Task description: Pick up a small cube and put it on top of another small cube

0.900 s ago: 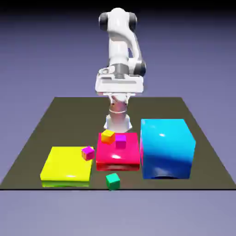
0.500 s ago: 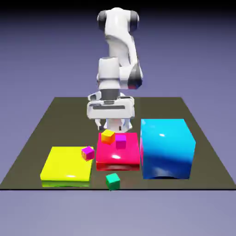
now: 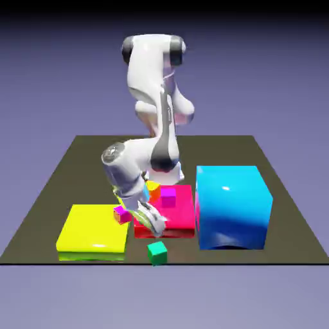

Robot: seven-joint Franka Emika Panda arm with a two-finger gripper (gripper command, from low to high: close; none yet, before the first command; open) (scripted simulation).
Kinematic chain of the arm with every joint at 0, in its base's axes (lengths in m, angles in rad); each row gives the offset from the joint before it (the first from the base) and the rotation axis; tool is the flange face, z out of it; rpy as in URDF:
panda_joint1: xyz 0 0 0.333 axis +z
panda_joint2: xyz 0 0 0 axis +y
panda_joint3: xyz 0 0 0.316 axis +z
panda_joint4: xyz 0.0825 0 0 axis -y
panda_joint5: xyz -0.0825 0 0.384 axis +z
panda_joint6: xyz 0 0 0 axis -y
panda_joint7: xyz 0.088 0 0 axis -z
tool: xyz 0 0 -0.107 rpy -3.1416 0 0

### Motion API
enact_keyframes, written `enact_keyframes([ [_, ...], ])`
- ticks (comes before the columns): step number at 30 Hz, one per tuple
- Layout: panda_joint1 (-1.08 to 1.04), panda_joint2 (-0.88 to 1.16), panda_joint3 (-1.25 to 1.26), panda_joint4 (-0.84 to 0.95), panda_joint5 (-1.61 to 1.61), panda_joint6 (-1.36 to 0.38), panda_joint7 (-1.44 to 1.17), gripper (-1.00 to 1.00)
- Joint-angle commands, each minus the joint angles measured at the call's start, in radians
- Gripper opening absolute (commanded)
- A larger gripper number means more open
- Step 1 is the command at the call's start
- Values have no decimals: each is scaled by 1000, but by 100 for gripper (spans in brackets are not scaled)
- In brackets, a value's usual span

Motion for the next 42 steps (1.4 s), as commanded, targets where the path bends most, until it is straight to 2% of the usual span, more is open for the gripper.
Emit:
enact_keyframes([
  [1, -10, 36, 3, 27, 15, -29, 23, 0],
  [3, -19, 70, 6, 52, 28, -56, 44, 0],
  [7, 2, 184, 30, 32, 65, 81, 12, 0],
  [8, 2, 184, 30, 32, 65, 81, 12, -100],
  [12, -18, 75, 8, 51, 30, -49, 43, -100],
  [33, 235, -682, -209, -508, -468, -401, -631, -100],
  [39, 231, -612, -215, -637, -471, -202, -632, -100],
  [40, 231, -612, -215, -637, -471, -202, -632, 100],
  [42, 232, -627, -214, -609, -470, -246, -632, 100],
])
